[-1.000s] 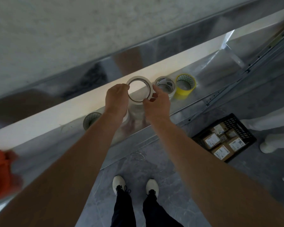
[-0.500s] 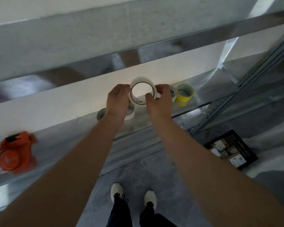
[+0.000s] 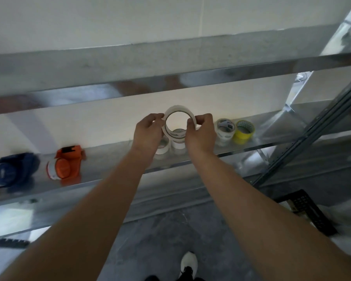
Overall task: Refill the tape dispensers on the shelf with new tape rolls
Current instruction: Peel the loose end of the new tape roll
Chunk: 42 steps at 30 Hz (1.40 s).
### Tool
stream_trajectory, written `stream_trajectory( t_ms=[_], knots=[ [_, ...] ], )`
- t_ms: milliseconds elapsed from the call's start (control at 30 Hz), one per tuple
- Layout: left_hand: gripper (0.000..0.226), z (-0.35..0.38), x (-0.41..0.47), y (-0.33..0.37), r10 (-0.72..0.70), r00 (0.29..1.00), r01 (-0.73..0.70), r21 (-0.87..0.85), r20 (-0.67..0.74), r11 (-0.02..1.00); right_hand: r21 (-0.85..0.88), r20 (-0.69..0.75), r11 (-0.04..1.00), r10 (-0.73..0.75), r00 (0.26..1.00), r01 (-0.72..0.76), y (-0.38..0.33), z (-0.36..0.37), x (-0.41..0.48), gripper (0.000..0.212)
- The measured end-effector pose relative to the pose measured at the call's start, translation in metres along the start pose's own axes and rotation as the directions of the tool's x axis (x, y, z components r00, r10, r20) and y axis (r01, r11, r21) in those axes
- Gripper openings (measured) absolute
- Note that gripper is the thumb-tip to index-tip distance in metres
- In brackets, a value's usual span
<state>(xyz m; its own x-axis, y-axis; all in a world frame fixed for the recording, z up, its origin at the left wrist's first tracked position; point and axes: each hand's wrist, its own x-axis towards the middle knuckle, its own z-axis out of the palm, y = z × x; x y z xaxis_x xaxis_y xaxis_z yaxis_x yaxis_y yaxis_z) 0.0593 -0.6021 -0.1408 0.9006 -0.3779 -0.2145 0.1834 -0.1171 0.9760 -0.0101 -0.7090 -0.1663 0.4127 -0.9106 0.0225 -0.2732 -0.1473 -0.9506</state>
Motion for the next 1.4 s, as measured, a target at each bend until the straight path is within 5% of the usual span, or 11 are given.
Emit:
stream_trajectory(
  t_ms=[367,767,1400],
  knots=[
    [0.031,-0.105,-0.048,0.000,0.046,0.998,-0.045,0.030,-0.041,0.999,0.017,0.046,0.998,-0.067,0.997,0.066,-0.044,0.033,-0.103,0.012],
    [0.043,-0.238,-0.108,0.014,0.285,0.951,-0.269,0.135,-0.116,0.954,0.009,0.154,0.967,-0.254,0.955,0.255,-0.108,0.088,-0.211,0.028],
    [0.041,-0.359,-0.096,0.019,0.258,0.884,-0.187,0.212,-0.390,0.959,0.106,0.396,0.947,-0.319,0.861,0.302,-0.146,0.211,-0.254,0.026]
  ],
)
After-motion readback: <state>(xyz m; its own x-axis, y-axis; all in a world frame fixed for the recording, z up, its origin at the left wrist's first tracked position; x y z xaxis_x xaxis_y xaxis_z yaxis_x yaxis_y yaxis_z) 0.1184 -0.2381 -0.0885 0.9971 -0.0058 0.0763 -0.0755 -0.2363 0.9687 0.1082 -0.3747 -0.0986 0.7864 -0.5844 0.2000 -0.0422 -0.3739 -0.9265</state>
